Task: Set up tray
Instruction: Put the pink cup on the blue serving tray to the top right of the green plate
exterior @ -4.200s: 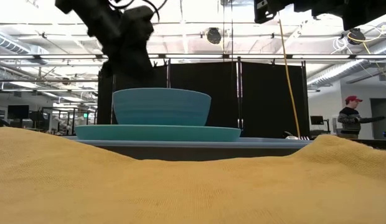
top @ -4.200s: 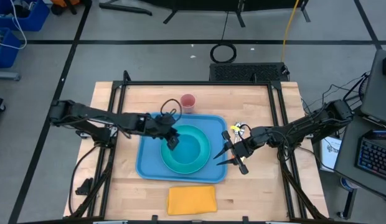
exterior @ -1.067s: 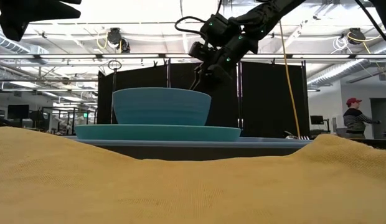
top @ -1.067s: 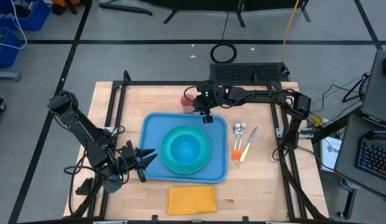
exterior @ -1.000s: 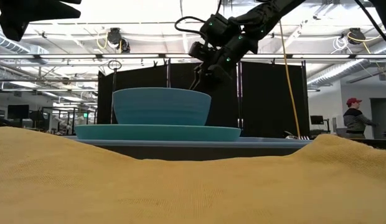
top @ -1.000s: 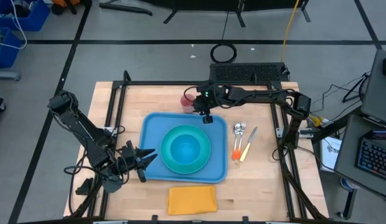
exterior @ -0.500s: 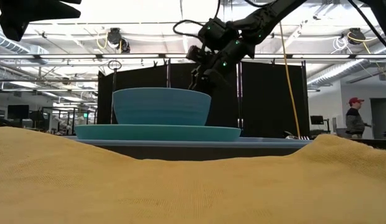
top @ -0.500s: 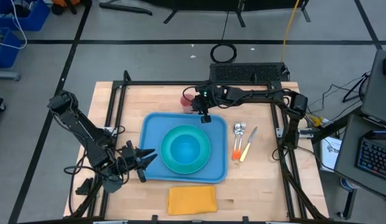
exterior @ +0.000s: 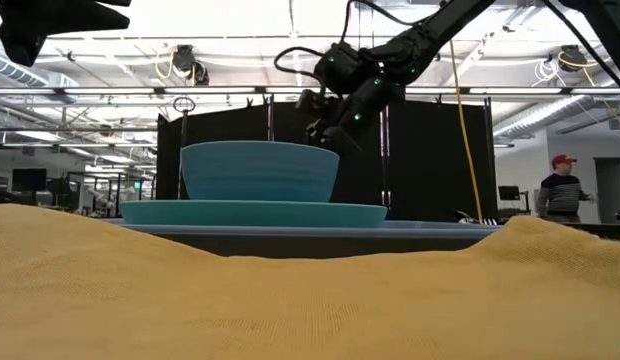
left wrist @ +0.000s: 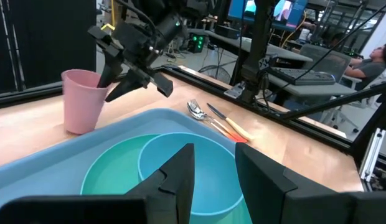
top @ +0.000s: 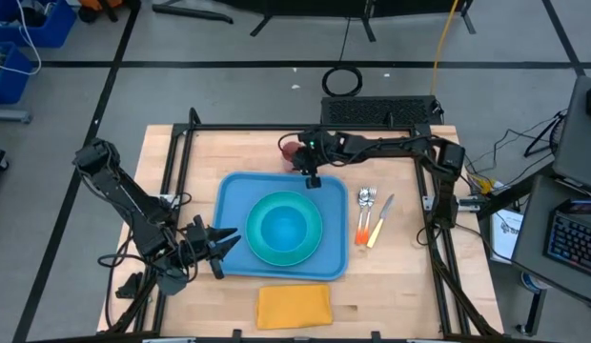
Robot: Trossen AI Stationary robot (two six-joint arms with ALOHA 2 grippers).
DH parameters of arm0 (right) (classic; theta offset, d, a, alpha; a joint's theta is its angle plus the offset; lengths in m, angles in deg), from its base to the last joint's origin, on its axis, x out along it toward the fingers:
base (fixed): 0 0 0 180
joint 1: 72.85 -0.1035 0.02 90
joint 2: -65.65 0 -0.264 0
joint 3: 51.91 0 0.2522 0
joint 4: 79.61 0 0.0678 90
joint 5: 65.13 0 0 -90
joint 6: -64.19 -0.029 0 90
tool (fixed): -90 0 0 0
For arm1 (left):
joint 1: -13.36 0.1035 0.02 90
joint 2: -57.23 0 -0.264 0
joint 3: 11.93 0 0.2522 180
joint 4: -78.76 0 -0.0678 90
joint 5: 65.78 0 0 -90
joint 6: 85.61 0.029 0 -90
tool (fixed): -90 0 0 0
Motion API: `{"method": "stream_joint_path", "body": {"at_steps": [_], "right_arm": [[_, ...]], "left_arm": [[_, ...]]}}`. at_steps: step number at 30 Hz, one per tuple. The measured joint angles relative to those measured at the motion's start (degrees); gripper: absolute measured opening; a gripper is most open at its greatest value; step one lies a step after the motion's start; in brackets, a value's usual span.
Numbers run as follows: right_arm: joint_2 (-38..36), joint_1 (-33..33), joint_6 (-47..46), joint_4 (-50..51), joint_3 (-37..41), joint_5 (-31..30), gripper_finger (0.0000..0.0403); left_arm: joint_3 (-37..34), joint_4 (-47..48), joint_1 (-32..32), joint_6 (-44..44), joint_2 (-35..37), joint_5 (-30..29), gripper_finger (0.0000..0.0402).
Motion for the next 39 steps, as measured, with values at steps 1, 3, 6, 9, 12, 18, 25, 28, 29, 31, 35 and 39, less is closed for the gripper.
{"method": "stream_joint_path", "body": {"at_steps": [1, 3, 6, 9, 12, 18, 25, 28, 29, 31, 35, 39], "right_arm": [[0.02, 0.0, 0.0, 0.4, 0.02, 0.04, 0.0084], [0.02, 0.0, -0.21, 0.57, 0.02, 0.06, 0.0062], [-0.04, 0.0, 0.1, 0.66, 0.02, 0.21, 0.0017], [-0.04, -0.11, 0.23, 0.16, 0.02, -0.89, 0.0008], [-0.47, -0.28, 0.31, 0.49, 0.0, -3.35, 0.0004], [-3.22, -0.65, 0.09, 1.99, 0.0, -4.5, 0.0002], [-9.13, -0.9, -2.31, 9.21, 0.0, -4.49, 0.0001], [-11.59, -0.98, -3.57, 13.55, 0.0, -4.61, 0.0001], [-12.26, -1.11, -4.22, 14.78, 0.0, -4.7, 0.0001], [-13.47, -1.61, -4.9, 17.3, 0.0, -6.26, 0.0001], [-15.26, -3.47, -6.51, 21.3, -0.01, -8.83, 0.0001], [-15.94, -5.93, -8.06, 24.28, -0.04, -8.95, 0.0]], "left_arm": [[0.0, 0.06, 0.0, 0.1, 0.0, 0.02, 0.012], [0.0, 0.05, 0.0, 0.12, 0.0, 0.14, 0.012], [0.0, 0.07, 0.0, 0.12, 0.0, 0.44, 0.012], [0.0, 0.08, 0.0, 0.1, 0.0, 0.46, 0.012], [0.0, 0.06, 0.0, 0.12, 0.0, 0.46, 0.012], [0.0, 0.08, 0.0, 0.35, 0.0, 0.46, 0.012], [0.02, 0.12, 0.0, 0.48, -0.18, 0.64, 0.012], [0.02, 0.08, 0.02, 0.32, -0.24, 0.7, 0.012], [0.02, 0.1, 0.0, 0.16, -0.24, 0.68, 0.012], [0.02, 0.12, 0.0, 0.06, -0.24, 0.69, 0.012], [0.02, 0.09, 0.0, 0.02, -0.24, 0.7, 0.012], [0.02, 0.06, 0.02, -0.04, -0.24, 0.87, 0.012]]}}
